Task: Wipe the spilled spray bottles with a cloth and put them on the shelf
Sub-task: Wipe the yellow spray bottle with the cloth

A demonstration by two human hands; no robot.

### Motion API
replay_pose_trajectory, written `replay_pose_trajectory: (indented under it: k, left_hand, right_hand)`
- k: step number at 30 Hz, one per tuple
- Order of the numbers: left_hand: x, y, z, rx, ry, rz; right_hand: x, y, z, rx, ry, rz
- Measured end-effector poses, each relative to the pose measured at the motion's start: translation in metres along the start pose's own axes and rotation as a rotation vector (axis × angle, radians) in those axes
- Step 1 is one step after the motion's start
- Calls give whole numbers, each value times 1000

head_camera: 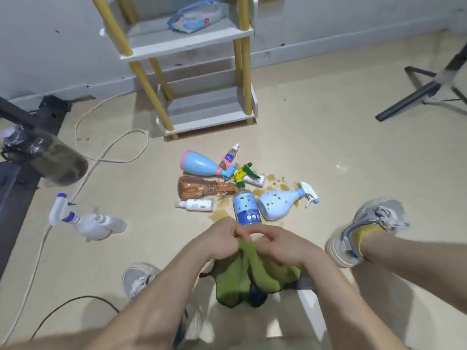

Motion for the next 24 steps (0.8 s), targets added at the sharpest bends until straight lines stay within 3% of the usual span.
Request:
replay_pose_trajectory:
  k: [4,6,7,10,12,17,20,22,24]
  left_hand:
    - [-20,-40,-24,363,285,-11]
    - [-47,-65,-29,583,390,-104]
    - [-61,-79,-26,609,382,-179]
    - [-95,-114,9,431,229,-397]
    - [-103,-131,33,370,295,-456]
    - [-94,-158,47,463,491,-498]
    - [-92,-160,43,491,490,-467]
    - [-96,-162,42,514,451,-449]
    - [-98,-162,40,558,426,-446]
  right_hand:
    - [18,-30,-13,301,80,80]
    - [25,-41,-22,448,-58,119]
    - [27,-43,-28,508,-189,126]
    - [41,-44,-41,643,-641,127]
    - [55,-45,-44,687,-822,139]
    - [71,-44,-43,765,-1022,171]
    - [78,-36,-50,812,-1283,180]
    - [74,-33,-56,799,-1335,138]
    - [64,-36,-63,791,-1148,68]
Point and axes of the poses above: each hand's wrist, its own y-axis away from the middle knuckle, its own z-axis out of the palm, x = y × z, the point moved 4 cm from there along -y, towards the middle knuckle, and after that the axes turned 3 degrees about z, right-handed, at the moved point
